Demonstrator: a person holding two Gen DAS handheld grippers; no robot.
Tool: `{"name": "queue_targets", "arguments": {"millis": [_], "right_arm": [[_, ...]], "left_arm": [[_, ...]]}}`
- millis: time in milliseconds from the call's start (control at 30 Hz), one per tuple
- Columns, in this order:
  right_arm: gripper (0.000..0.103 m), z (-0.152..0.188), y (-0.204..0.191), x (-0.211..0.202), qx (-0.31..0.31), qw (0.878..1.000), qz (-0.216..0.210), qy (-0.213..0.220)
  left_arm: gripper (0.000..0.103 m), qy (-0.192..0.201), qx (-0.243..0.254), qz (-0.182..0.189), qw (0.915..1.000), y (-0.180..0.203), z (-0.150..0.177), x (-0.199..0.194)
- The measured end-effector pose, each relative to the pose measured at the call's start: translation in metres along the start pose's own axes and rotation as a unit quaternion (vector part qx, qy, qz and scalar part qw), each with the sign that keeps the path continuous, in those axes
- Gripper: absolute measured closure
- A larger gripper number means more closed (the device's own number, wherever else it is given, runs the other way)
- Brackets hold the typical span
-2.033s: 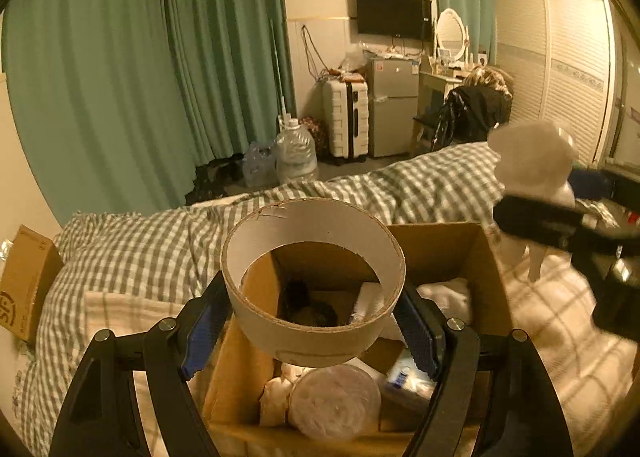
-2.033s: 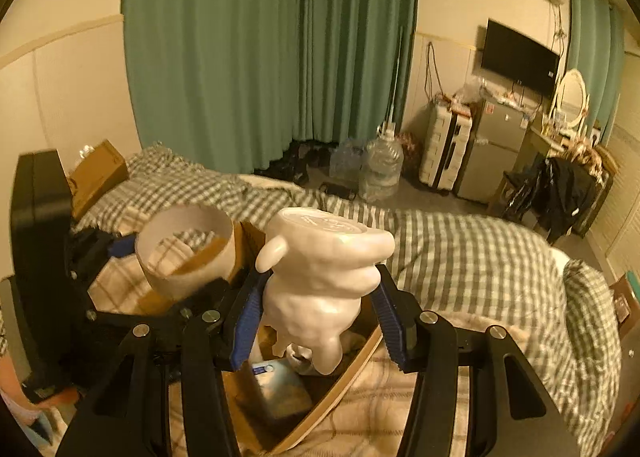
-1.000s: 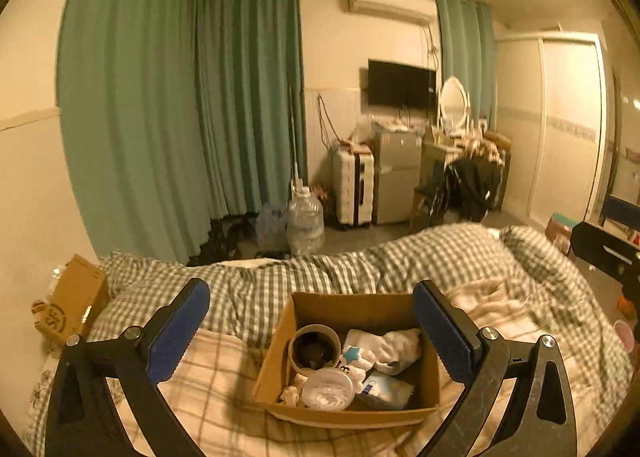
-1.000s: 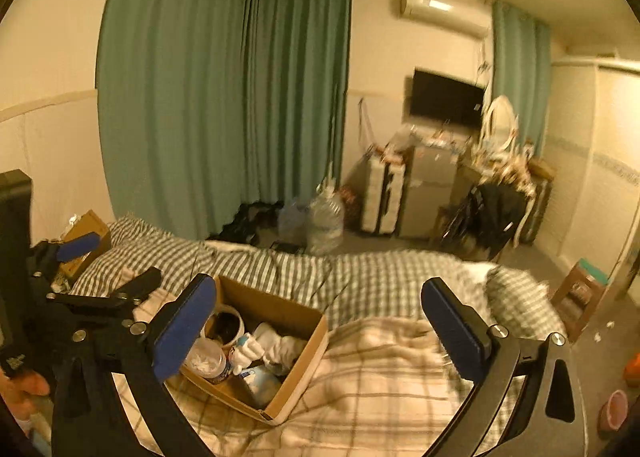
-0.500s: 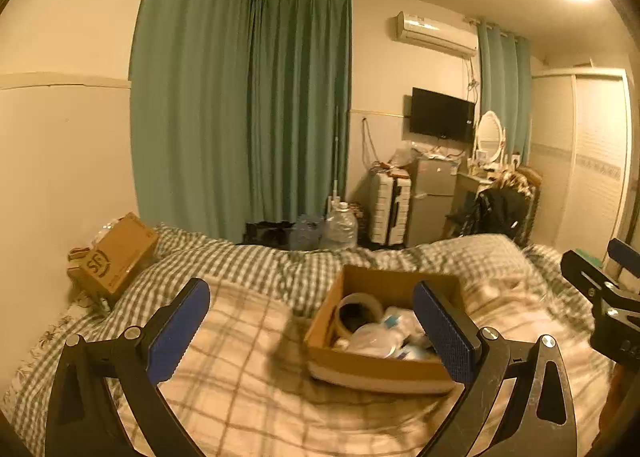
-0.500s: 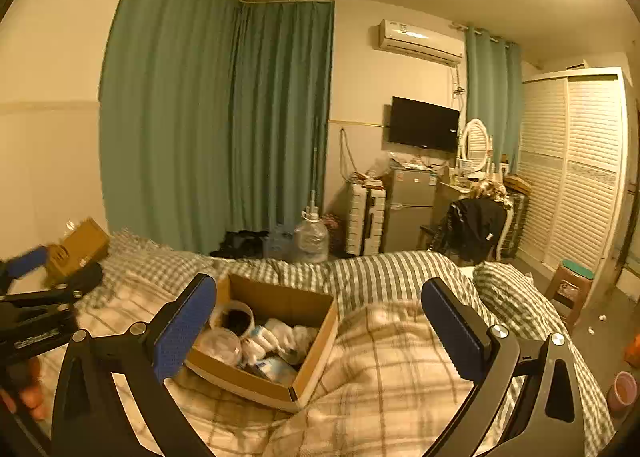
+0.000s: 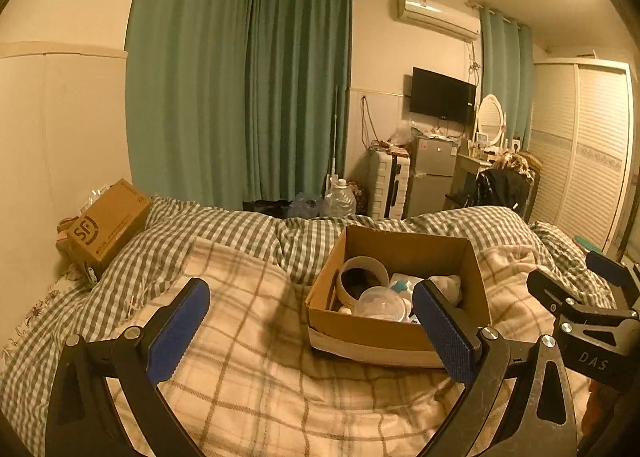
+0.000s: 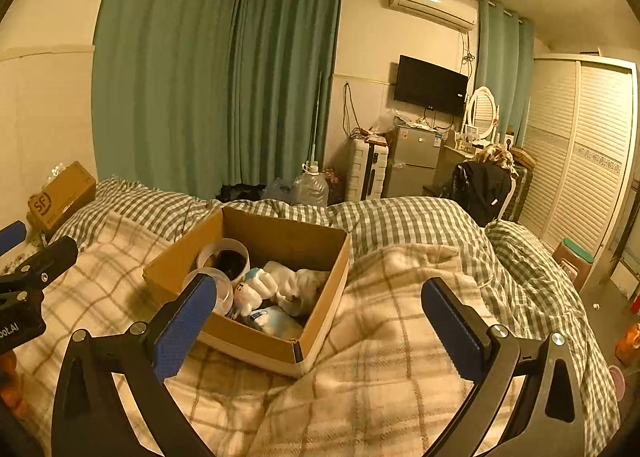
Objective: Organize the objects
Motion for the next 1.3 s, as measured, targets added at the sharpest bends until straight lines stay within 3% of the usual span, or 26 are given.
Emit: {"name": "queue_targets", "arguments": {"millis": [1300], "right_arm": [[0.0, -0.0003, -0.0043, -0.004, 0.003, 1.0, -0.007, -0.006]], "left_arm": [[0.0, -0.017, -0.002, 0.001, 0.9999, 0.0021, 0.0103, 0.0073]]}}
Point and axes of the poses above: each gripper's, at about its wrist camera, not at the fingertips, and x roughly the way its jaws point, y to its right, z to its underside, the point moved 10 cm from there along x, roughly the way its jaws point, and after that the axes turned 1 degree about x, right-handed, at the moved point
